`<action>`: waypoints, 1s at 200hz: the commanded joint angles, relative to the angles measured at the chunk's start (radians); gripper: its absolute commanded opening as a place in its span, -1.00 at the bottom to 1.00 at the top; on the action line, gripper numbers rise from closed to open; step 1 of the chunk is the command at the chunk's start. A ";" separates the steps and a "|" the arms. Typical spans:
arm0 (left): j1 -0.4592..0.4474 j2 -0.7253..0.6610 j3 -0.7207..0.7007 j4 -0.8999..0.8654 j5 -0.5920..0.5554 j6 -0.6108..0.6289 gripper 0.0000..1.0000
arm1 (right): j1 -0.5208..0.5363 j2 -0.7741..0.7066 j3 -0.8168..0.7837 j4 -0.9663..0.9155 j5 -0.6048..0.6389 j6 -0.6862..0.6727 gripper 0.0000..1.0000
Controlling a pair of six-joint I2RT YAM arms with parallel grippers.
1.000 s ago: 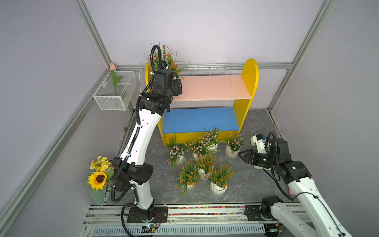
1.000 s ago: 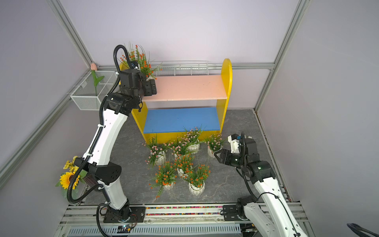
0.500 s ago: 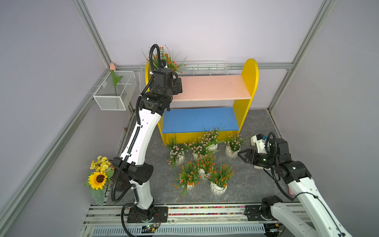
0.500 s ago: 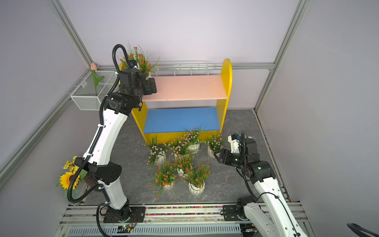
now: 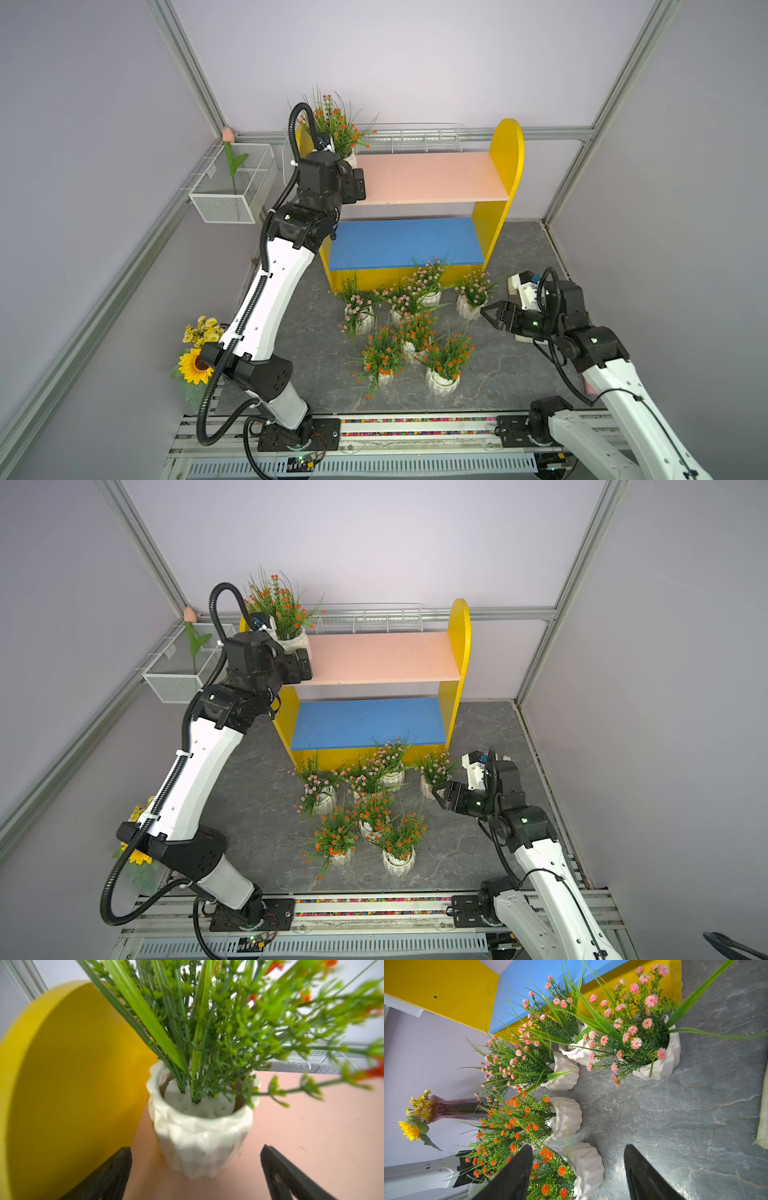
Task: Place the baby's breath potted plants on the rack by color
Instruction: Place the baby's breath potted plant on the rack, then pick up the baby's breath potted plant from the center of the board.
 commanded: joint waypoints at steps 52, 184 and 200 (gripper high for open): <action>-0.126 -0.223 -0.318 0.151 0.028 0.029 0.99 | -0.006 0.011 -0.032 0.030 0.018 -0.008 0.43; -0.178 -0.604 -1.004 0.454 0.356 -0.042 0.99 | 0.010 -0.056 -0.198 -0.023 0.102 0.003 0.09; -0.180 -0.623 -1.060 0.489 0.385 -0.040 0.99 | 0.030 -0.033 -0.211 0.004 0.098 0.002 0.03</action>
